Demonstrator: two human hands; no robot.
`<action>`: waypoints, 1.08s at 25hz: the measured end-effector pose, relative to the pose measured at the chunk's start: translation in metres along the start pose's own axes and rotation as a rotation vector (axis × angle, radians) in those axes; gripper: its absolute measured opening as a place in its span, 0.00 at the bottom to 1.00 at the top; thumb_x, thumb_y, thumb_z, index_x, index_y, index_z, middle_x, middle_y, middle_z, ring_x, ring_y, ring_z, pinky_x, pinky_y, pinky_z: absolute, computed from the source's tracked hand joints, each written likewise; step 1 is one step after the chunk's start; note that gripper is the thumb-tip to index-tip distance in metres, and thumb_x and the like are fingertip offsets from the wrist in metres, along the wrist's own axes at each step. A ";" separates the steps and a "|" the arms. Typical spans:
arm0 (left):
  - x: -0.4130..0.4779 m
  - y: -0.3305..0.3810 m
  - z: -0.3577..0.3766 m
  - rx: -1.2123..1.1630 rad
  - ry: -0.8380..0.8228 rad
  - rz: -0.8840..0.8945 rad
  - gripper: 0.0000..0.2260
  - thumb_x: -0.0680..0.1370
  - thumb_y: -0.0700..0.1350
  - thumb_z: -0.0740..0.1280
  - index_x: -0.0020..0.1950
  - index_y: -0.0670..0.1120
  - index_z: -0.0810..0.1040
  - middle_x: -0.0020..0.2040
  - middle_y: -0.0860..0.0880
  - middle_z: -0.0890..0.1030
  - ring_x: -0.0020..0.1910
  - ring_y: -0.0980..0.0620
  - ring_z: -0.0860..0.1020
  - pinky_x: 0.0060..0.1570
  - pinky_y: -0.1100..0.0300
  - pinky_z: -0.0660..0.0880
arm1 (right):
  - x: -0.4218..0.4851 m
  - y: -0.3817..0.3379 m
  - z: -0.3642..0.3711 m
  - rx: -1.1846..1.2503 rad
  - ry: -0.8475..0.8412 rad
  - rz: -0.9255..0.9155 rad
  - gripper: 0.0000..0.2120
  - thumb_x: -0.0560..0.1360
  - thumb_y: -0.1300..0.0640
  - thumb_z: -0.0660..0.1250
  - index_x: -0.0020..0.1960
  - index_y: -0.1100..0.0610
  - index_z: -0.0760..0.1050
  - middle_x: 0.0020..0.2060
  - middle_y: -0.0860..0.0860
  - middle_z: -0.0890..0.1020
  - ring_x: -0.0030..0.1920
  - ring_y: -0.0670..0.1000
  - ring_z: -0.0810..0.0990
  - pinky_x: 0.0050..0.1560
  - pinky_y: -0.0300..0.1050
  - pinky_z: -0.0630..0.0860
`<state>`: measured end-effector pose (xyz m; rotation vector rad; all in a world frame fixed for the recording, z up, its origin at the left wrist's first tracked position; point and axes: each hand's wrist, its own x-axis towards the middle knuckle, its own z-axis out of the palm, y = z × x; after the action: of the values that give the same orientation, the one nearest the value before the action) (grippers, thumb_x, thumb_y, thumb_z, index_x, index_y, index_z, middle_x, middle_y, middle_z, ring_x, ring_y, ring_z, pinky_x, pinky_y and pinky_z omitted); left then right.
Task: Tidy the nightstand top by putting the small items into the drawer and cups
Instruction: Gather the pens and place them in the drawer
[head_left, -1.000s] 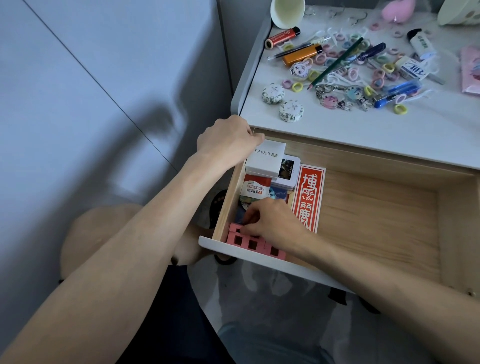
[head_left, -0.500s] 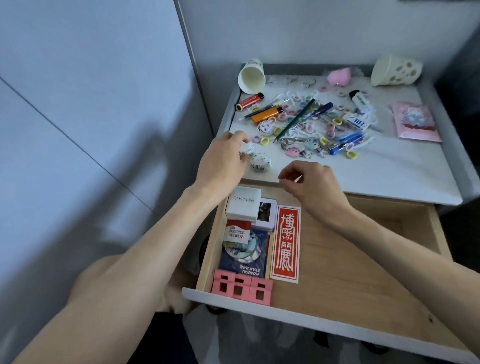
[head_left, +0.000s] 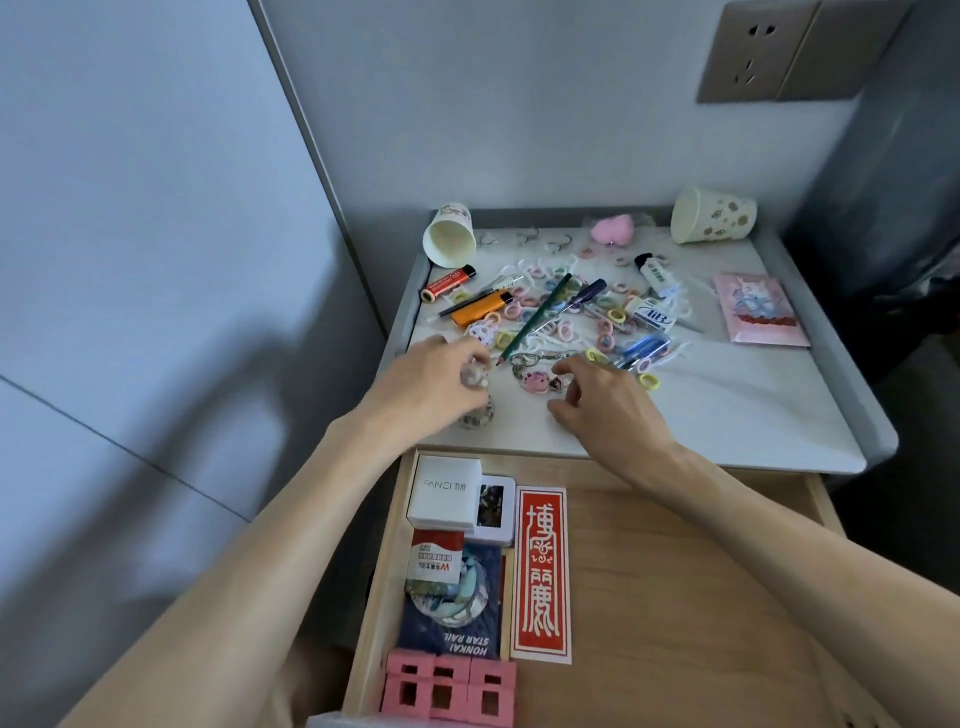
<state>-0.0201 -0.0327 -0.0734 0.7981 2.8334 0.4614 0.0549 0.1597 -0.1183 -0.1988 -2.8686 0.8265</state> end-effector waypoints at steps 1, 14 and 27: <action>-0.003 0.006 0.002 0.058 -0.060 0.032 0.14 0.78 0.49 0.67 0.64 0.51 0.76 0.55 0.49 0.74 0.49 0.50 0.75 0.45 0.57 0.72 | 0.002 0.000 0.000 -0.014 -0.004 0.003 0.16 0.75 0.57 0.67 0.63 0.56 0.75 0.46 0.53 0.82 0.45 0.54 0.80 0.46 0.49 0.78; 0.004 0.016 0.016 -0.022 0.039 -0.021 0.15 0.75 0.47 0.70 0.62 0.50 0.79 0.55 0.47 0.81 0.51 0.46 0.80 0.49 0.55 0.76 | -0.002 0.029 -0.032 -0.001 0.138 0.069 0.08 0.75 0.59 0.66 0.52 0.52 0.81 0.46 0.48 0.82 0.41 0.49 0.78 0.41 0.44 0.73; 0.026 -0.010 -0.018 -0.950 0.169 -0.436 0.08 0.77 0.41 0.70 0.56 0.46 0.81 0.48 0.43 0.82 0.36 0.48 0.83 0.44 0.54 0.84 | 0.066 0.017 -0.031 -0.121 0.022 -0.062 0.08 0.77 0.59 0.64 0.53 0.54 0.81 0.51 0.51 0.80 0.51 0.52 0.78 0.50 0.46 0.76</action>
<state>-0.0508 -0.0320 -0.0617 -0.0456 2.3317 1.6339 -0.0026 0.2010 -0.0942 -0.1305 -2.8903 0.6366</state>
